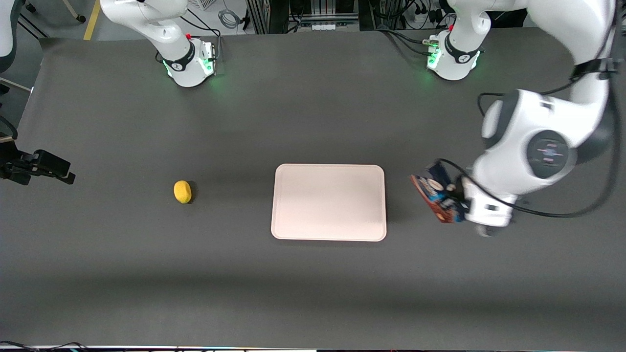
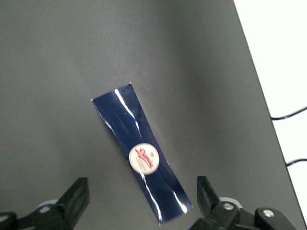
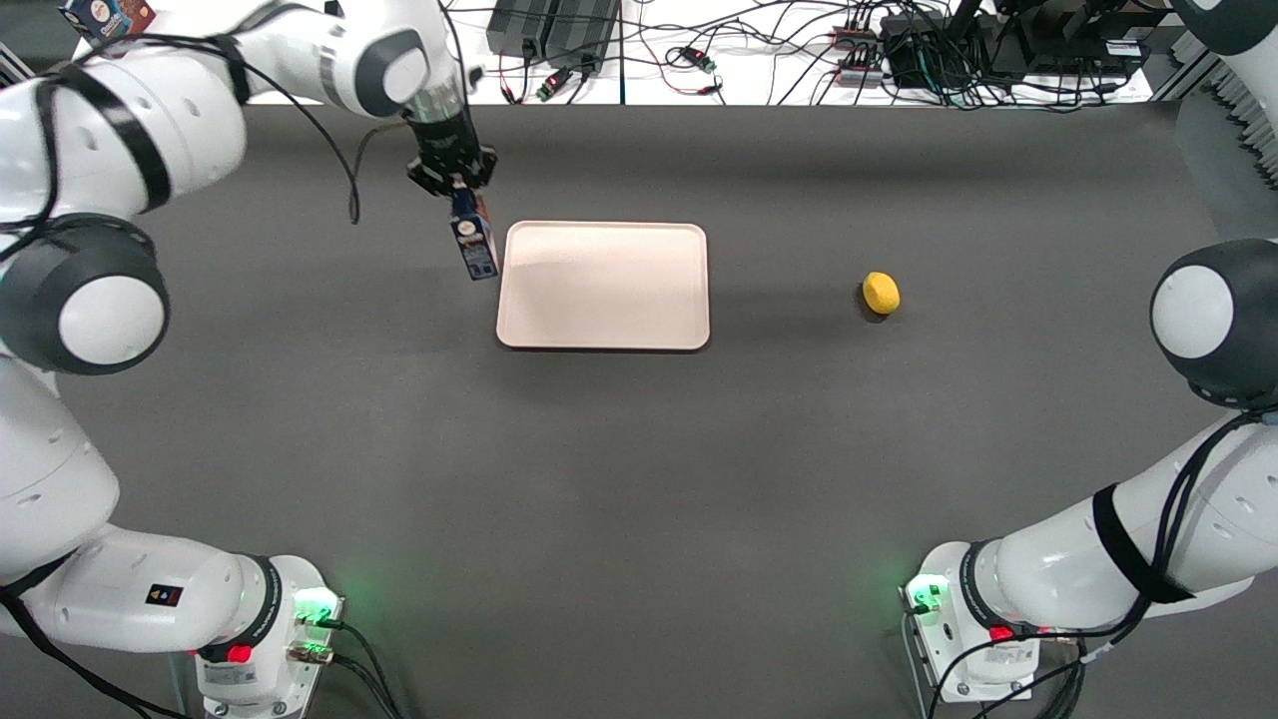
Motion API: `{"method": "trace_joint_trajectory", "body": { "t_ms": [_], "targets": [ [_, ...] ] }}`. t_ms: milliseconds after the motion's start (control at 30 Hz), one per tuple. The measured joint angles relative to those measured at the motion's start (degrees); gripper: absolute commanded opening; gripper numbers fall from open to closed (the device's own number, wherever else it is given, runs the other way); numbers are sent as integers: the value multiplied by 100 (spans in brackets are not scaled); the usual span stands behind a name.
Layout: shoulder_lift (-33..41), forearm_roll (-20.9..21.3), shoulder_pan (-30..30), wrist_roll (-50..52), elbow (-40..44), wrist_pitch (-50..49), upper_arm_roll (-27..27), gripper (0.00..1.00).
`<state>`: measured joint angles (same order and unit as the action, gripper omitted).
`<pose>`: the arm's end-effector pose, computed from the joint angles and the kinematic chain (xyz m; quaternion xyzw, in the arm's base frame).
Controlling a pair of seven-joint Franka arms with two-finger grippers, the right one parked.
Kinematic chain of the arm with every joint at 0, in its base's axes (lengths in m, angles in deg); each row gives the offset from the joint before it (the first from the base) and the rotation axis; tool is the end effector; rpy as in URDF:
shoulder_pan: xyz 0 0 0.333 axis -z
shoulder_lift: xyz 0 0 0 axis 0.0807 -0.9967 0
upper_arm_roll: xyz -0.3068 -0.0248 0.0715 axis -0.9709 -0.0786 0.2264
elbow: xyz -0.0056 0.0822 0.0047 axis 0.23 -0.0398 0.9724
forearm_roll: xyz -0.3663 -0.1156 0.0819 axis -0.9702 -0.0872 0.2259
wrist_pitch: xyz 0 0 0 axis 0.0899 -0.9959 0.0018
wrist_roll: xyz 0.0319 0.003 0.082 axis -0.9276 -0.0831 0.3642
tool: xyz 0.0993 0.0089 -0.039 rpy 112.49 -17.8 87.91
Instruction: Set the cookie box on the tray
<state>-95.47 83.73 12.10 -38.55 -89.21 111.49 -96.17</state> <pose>0.6237 -0.1818 0.4609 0.9882 0.1415 -0.0509 0.0308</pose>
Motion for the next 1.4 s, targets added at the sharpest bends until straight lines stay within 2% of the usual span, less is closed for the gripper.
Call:
{"method": "trace_joint_trajectory", "body": {
  "t_ms": [267, 467, 500, 567, 600, 967, 1400],
  "targets": [
    [-331, 8, 790, 57, -926, 1531, -31, 0],
    [-946, 11, 1196, 75, -1172, 2634, -30, 0],
    [-1042, 12, 1247, 75, -1173, 2746, -31, 6],
    [-1195, 14, 1334, 75, -1174, 2925, -29, 94],
    [-1254, 14, 1368, 76, -1173, 2996, -29, 100],
    [-1196, 14, 1360, 181, -974, 2848, 82, 100],
    [108, 137, 119, -147, -60, 10, 170, 100]
  ]
}}
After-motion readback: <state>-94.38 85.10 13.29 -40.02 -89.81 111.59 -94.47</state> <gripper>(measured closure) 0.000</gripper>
